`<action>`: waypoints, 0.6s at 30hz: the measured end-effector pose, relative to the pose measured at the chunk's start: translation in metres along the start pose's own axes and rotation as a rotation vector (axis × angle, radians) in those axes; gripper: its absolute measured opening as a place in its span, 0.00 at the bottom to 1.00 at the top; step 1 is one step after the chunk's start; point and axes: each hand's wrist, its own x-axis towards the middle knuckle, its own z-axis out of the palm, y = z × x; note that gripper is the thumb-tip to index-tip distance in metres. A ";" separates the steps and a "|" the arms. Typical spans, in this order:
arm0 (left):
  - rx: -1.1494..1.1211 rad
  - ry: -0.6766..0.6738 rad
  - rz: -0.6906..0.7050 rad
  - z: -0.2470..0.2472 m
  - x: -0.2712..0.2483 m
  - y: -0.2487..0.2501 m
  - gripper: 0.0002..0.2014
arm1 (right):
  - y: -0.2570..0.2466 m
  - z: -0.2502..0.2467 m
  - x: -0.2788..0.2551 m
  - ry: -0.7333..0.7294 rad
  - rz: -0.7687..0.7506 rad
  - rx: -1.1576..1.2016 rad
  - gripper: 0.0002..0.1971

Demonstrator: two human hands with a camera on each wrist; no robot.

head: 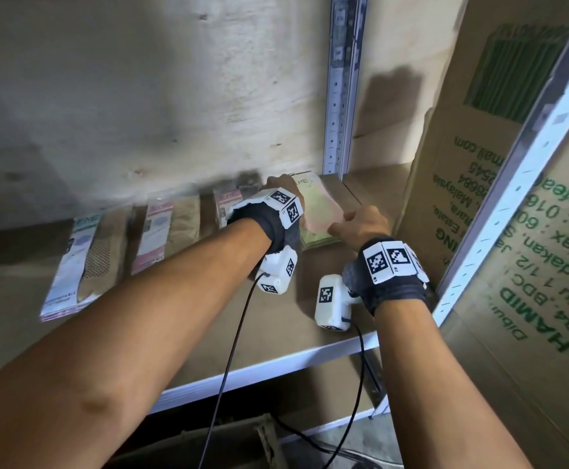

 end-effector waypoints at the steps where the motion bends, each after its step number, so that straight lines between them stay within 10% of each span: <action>1: 0.017 -0.046 -0.005 -0.008 -0.003 0.000 0.19 | 0.000 0.000 -0.001 0.006 -0.006 0.006 0.24; 8: -0.232 0.151 -0.021 -0.082 -0.043 -0.044 0.14 | -0.023 0.000 -0.020 0.122 -0.162 0.109 0.09; 18: -0.764 0.372 -0.196 -0.100 -0.118 -0.249 0.10 | -0.076 0.065 -0.102 -0.193 -0.341 0.419 0.04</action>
